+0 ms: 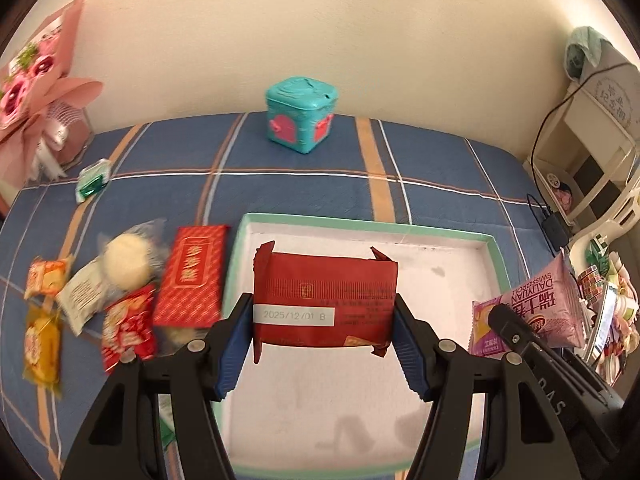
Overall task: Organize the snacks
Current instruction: 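Carry both packs over the white tray and lower them inside, then open both grippers to release the packs in the tray and withdraw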
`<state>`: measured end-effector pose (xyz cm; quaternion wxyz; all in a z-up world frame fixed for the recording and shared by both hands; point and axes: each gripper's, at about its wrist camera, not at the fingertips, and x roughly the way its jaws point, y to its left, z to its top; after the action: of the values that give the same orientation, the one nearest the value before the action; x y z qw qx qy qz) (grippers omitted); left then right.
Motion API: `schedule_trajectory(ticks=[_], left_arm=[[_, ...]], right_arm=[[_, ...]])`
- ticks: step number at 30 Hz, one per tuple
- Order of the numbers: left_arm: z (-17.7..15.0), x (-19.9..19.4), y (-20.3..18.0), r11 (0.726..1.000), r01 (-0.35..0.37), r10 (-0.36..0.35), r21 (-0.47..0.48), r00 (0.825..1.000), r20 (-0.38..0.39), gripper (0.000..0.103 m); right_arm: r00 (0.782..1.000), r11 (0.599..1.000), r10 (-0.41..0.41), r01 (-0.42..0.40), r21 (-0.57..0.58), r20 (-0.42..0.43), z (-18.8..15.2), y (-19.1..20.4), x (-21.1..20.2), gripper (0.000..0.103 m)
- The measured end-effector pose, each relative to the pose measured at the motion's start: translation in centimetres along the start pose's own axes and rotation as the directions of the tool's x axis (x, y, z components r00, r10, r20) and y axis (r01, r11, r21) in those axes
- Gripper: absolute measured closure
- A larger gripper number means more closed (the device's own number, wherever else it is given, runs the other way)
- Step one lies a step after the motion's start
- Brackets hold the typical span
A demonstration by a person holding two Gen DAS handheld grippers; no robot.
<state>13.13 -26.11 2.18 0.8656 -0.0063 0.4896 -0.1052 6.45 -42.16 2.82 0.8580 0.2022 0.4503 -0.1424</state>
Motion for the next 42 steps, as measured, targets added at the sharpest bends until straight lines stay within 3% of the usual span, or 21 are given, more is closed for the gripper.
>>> schedule_trajectory(ticks=[16, 25, 29, 31, 39, 42], left_arm=[[0.9, 5.3, -1.0, 0.999, -0.025, 0.025, 0.022, 0.999, -0.039, 0.035], [0.7, 4.6, -1.1, 0.999, -0.031, 0.032, 0.013, 0.999, -0.04, 0.022], [0.6, 4.3, -0.8, 0.999, -0.049, 0.049, -0.003, 0.997, -0.059, 0.018], [0.5, 4.2, -0.5, 0.998, -0.06, 0.059, -0.019, 0.996, -0.071, 0.016], [0.3, 4.0, 0.0, 0.994, -0.104, 0.1, -0.04, 0.991, -0.092, 0.011], [0.3, 4.0, 0.1, 0.992, -0.119, 0.114, -0.045, 0.989, -0.095, 0.007]], right_arm=[[0.997, 0.998, -0.064, 0.065, 0.013, -0.046, 1.6, -1.7, 4.2, 0.069], [0.994, 0.996, -0.082, 0.083, 0.012, -0.076, 1.5, -1.8, 4.5, 0.065], [0.995, 0.996, -0.09, 0.09, -0.009, -0.052, 1.7, -1.7, 3.9, 0.041], [0.994, 0.996, -0.093, 0.092, -0.018, -0.051, 1.7, -1.6, 3.7, 0.038], [0.993, 0.993, -0.113, 0.111, -0.042, -0.041, 1.6, -1.7, 3.6, 0.006], [0.991, 0.991, -0.128, 0.127, -0.045, -0.037, 1.7, -1.9, 3.7, 0.0]])
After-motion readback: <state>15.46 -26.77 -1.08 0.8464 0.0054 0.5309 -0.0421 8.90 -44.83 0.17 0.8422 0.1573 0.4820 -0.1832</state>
